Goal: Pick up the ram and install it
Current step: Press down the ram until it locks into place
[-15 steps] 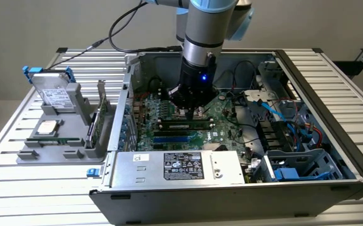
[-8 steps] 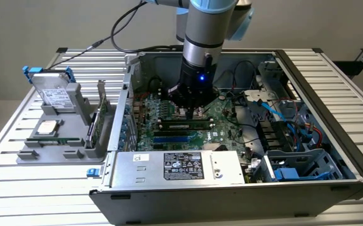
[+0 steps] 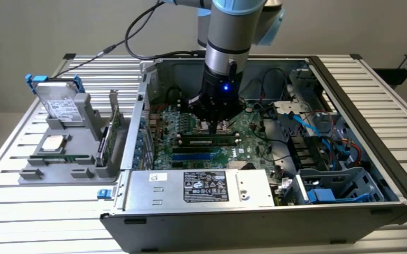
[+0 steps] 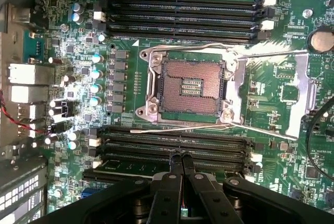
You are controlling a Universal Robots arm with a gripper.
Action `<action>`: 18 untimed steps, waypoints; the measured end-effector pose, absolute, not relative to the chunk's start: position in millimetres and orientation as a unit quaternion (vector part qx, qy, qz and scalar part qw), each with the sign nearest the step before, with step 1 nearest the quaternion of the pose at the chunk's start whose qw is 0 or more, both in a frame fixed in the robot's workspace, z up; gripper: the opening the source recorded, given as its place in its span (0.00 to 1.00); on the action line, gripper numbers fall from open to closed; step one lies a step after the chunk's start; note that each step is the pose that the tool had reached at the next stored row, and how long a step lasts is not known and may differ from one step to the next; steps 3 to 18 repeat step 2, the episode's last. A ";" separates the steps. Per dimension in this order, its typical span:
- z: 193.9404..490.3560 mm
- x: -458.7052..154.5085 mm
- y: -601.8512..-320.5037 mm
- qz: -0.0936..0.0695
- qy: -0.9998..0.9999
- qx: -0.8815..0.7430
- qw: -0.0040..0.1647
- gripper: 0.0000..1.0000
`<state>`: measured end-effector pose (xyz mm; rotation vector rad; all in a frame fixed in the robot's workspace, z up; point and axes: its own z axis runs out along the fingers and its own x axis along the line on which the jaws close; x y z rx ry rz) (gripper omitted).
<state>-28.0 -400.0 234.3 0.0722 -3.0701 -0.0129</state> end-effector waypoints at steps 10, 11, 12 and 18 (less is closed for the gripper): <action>234.3 -28.0 -400.0 -0.004 -0.999 0.024 0.035 0.10; 234.3 -28.0 -400.0 -0.004 -0.999 0.024 0.035 0.10; 234.3 -28.0 -400.0 -0.004 -0.999 0.024 0.035 0.10; 234.3 -28.0 -400.0 -0.004 -0.999 0.024 0.035 0.10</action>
